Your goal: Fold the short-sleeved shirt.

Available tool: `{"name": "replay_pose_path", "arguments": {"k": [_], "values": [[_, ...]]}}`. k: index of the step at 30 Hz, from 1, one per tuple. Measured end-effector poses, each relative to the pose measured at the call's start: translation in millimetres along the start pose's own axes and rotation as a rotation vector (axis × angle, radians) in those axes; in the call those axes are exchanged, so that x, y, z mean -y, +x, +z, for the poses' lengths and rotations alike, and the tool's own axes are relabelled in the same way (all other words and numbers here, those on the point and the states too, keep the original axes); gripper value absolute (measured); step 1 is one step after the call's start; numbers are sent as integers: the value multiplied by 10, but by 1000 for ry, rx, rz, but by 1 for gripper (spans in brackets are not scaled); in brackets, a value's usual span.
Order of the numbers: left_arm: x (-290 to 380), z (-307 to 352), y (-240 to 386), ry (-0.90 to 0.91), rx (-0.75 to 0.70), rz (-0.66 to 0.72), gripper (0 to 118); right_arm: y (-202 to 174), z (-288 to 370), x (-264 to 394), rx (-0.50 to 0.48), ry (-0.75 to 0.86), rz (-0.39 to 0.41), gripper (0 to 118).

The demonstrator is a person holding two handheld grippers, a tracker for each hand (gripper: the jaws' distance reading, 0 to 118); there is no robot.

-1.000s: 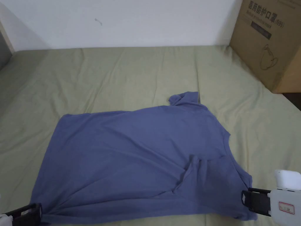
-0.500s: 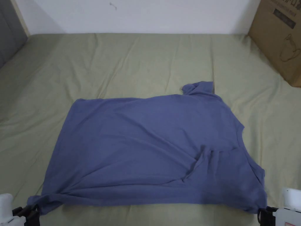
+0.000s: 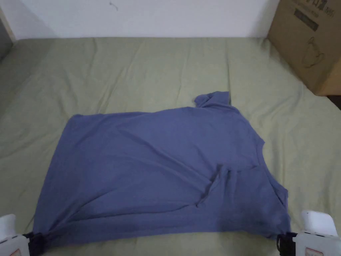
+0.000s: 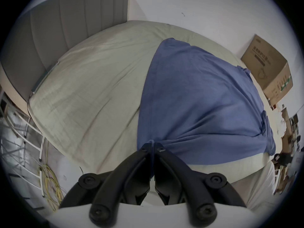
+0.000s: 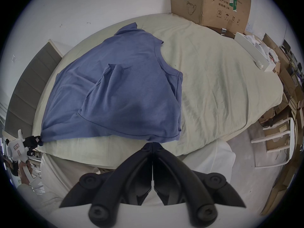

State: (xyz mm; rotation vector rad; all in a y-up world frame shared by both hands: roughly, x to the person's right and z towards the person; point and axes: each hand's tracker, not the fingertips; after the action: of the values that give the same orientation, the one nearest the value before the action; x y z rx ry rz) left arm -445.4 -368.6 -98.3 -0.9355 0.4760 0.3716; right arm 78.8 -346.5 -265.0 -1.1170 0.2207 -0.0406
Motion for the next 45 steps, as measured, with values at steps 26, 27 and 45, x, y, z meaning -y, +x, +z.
{"name": "replay_pose_path", "arguments": {"k": [26,27,45], "values": [[-373,325,129,19,-11,-66,2,92,140,-662,2,81,54,2],[-471,347,133,33,-2,-61,2,84,183,-783,-11,90,54,2],[-1293,-701,271,-36,-74,-143,95,-114,-791,-1746,73,36,68,63]]}}
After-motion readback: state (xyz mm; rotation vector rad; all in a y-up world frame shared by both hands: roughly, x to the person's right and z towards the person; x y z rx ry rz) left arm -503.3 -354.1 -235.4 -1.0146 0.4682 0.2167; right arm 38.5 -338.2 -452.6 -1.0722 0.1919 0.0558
